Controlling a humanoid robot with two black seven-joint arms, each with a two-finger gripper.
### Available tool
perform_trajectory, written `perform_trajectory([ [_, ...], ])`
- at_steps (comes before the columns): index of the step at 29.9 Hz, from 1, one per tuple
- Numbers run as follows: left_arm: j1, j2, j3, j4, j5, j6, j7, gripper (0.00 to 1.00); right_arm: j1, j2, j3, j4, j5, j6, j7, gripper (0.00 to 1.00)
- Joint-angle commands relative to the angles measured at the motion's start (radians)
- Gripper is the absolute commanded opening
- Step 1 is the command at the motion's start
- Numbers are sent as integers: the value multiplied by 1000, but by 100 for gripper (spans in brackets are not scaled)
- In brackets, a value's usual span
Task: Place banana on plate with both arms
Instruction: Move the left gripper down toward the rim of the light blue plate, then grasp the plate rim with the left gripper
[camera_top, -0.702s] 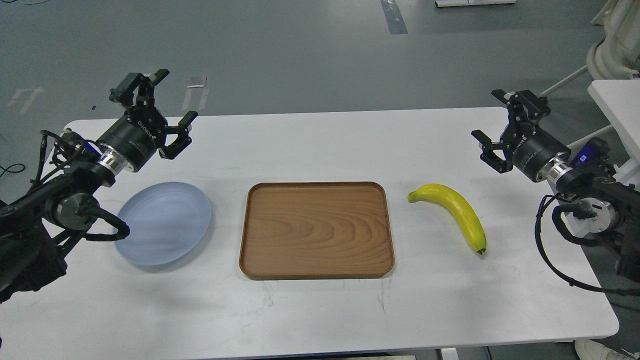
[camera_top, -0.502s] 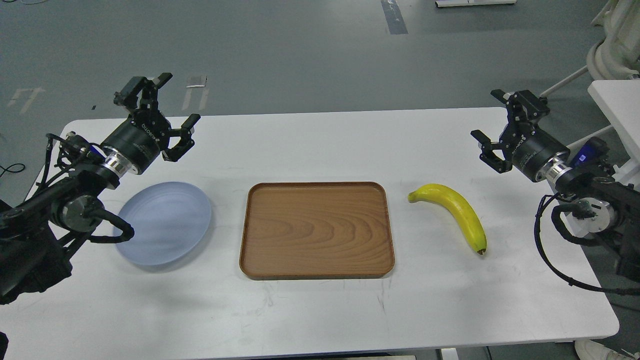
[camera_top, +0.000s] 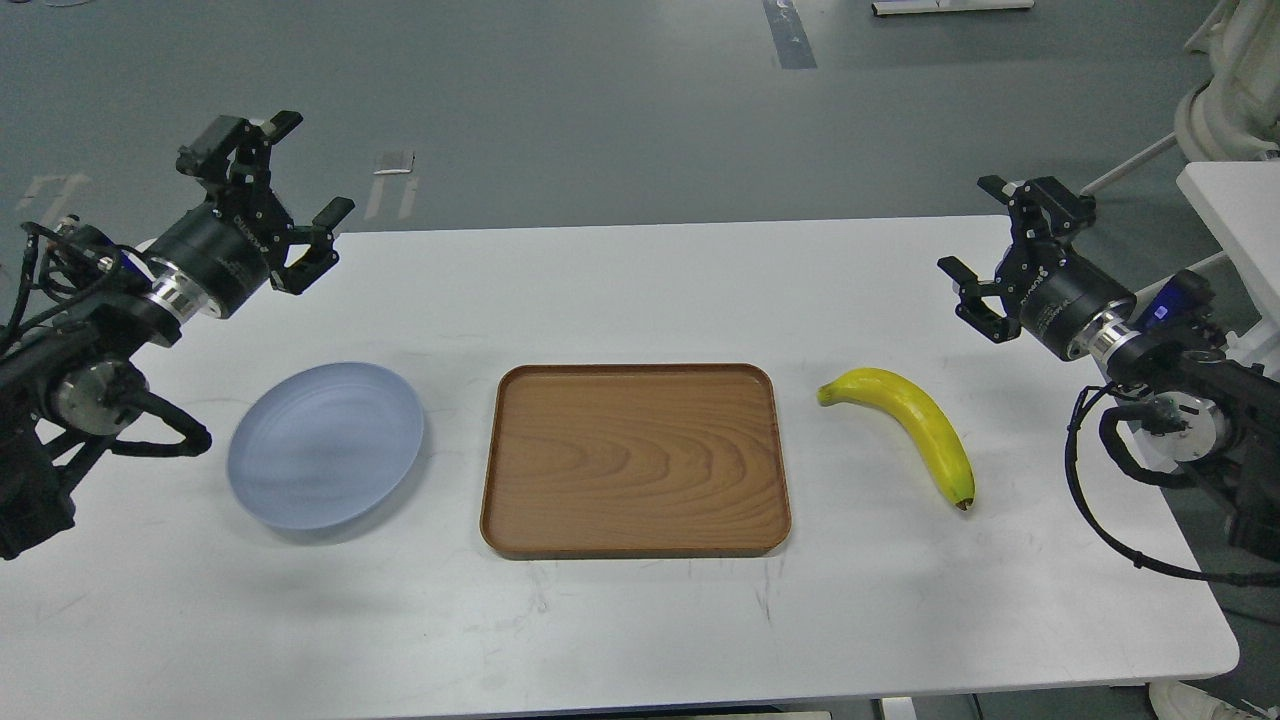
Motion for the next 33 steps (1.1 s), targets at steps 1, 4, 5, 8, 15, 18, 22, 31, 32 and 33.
perform_trajectory([
  [1, -40, 91, 0, -110, 242, 0, -6, 99, 4, 0, 0, 0, -1, 0, 0, 99],
  [4, -42, 177, 0, -256, 473, 0, -6, 99, 4, 0, 0, 2, -2, 0, 0, 99],
  [5, -42, 192, 0, -280, 524, 0, -6, 99, 4, 0, 0, 3, -2, 0, 0, 99],
  [8, -39, 238, 3, -354, 745, 0, -6, 99, 6, 2, 0, 2, -2, 0, 0, 99],
  [15, -7, 298, 76, -361, 1183, 0, -6, 99, 6, 2, 0, 6, -2, 0, 0, 99],
  [18, -1, 297, 163, -309, 1243, 113, -6, 99, 6, 3, 0, 8, -2, 0, 0, 99],
  [22, 1, 284, 253, -218, 1247, 197, -6, 99, 6, 14, 0, 8, -4, 0, 0, 99],
  [31, 73, 223, 296, -34, 1227, 259, -6, 98, 7, 25, 0, 8, -5, 0, 0, 99],
  [32, 82, 214, 296, -29, 1227, 260, -6, 98, 7, 25, 0, 8, -5, 0, 0, 99],
  [33, 85, 209, 296, -28, 1225, 260, -6, 98, 7, 25, 0, 8, -5, 0, 0, 99],
])
